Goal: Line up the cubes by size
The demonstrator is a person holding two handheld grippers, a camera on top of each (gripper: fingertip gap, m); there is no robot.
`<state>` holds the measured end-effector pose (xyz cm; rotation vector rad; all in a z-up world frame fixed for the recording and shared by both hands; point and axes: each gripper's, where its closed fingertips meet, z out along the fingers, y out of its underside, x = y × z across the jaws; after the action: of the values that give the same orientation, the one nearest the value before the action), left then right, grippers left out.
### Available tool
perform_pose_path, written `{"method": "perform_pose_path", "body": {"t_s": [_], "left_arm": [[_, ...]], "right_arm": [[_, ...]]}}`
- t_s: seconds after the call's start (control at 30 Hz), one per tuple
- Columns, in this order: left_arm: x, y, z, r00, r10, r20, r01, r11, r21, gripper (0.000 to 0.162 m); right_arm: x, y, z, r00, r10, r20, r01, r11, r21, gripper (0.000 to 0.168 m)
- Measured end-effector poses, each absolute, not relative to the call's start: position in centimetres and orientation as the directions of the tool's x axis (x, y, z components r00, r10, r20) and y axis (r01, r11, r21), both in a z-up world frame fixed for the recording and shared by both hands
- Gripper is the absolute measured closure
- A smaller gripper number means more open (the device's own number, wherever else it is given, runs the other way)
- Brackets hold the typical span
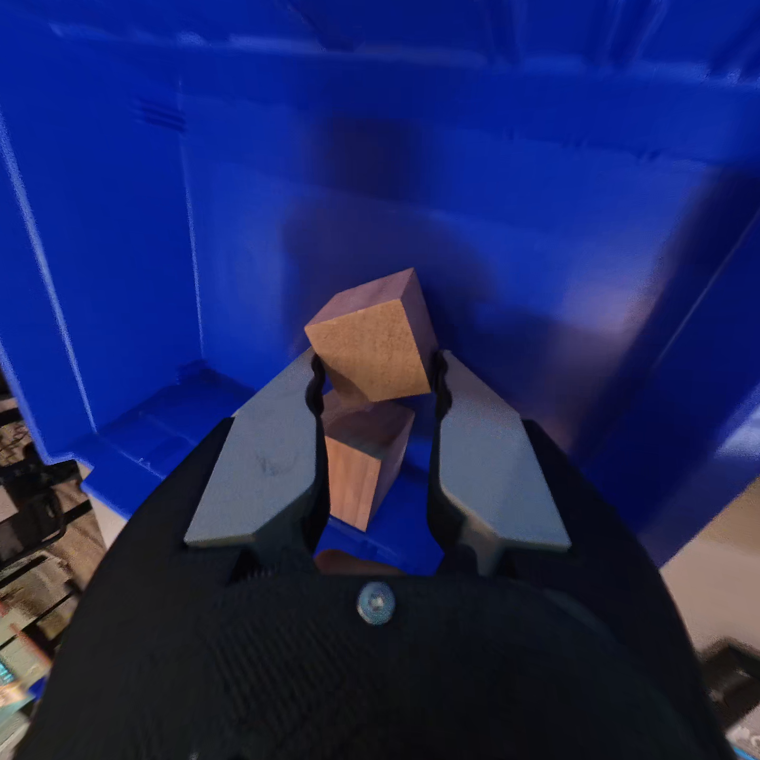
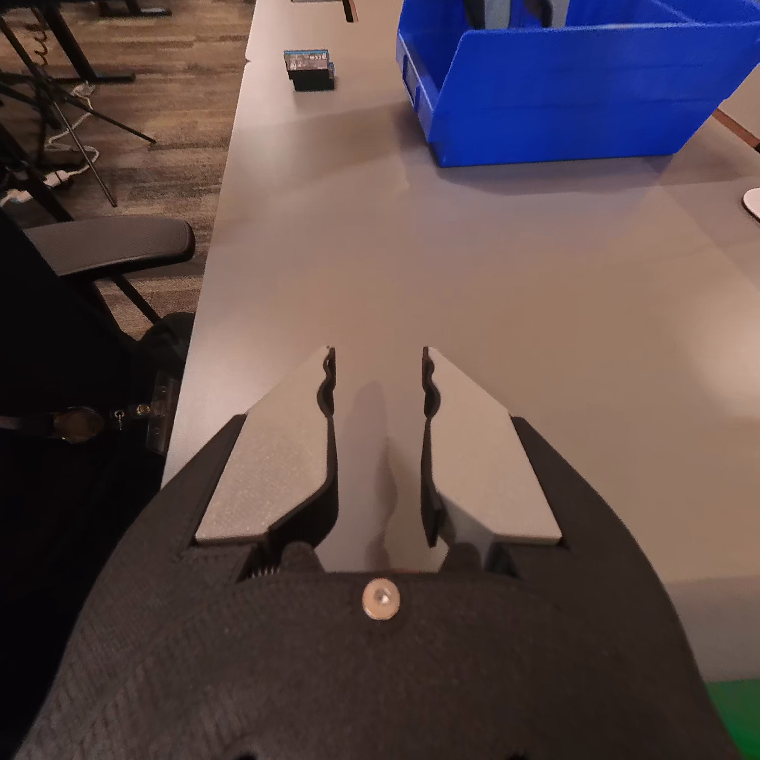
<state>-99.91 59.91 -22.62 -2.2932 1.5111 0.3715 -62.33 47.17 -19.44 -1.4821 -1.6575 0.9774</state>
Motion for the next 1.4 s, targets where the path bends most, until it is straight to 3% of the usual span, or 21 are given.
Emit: {"method": "perform_pose_path", "body": {"t_s": [0.17,0.27,0.5,0.73,0.83,0.9,1.03,1.17,1.3,1.4], "left_arm": [[-97.0,60.4,-17.8,0.462,-0.744,-0.483,-0.87,-0.274,-0.41,0.11],[-93.9,59.4,-14.2,0.474,-0.689,-0.548,-0.824,-0.128,-0.552,0.11],[-83.5,53.9,-9.3,0.419,-0.606,-0.676,-0.698,0.262,-0.667,0.111],[-73.1,48.5,-8.2,0.298,-0.561,-0.772,-0.588,0.53,-0.611,0.111],[-71.4,48.1,-8.5,0.271,-0.562,-0.781,-0.574,0.558,-0.6,0.111],[-70.9,48.3,-8.7,0.266,-0.561,-0.784,-0.571,0.564,-0.597,0.111],[-70.7,48.7,-8.9,0.268,-0.568,-0.778,-0.569,0.559,-0.603,0.11],[-72.4,49.7,-9.5,0.245,-0.555,-0.795,-0.654,0.51,-0.558,0.12],[-79.4,51.8,-9.2,0.264,-0.633,-0.728,-0.739,0.351,-0.574,0.128],[-87.2,54.3,-10.7,0.24,-0.691,-0.682,-0.882,0.139,-0.451,0.122]], "right_arm": [[-62.5,47.5,-20.1,-0.092,0.995,-0.032,0.49,0.017,-0.871,0.129],[-63.1,47.1,-19.3,-0.131,0.975,-0.18,0.454,-0.102,-0.885,0.127],[-67.9,45.8,-12.6,-0.336,0.729,-0.597,0.368,-0.482,-0.795,0.109],[-72.1,47.2,-7.1,-0.449,0.598,-0.664,0.257,-0.625,-0.737,0.109],[-72.8,46.3,-6.5,-0.499,0.515,-0.697,0.278,-0.666,-0.692,0.108],[-73.2,45.9,-7.1,-0.504,0.5,-0.704,0.296,-0.666,-0.685,0.123],[-73.0,46.2,-7.1,-0.523,0.406,-0.75,0.309,-0.73,-0.61,0.125],[-72.4,47.7,-7.0,-0.437,0.521,-0.733,0.25,-0.712,-0.656,0.125],[-68.8,50.5,-5.0,-0.307,0.753,-0.582,0.148,-0.567,-0.811,0.125],[-64.4,52.8,-3.6,-0.178,0.892,-0.415,0.153,-0.391,-0.908,0.125]]}}
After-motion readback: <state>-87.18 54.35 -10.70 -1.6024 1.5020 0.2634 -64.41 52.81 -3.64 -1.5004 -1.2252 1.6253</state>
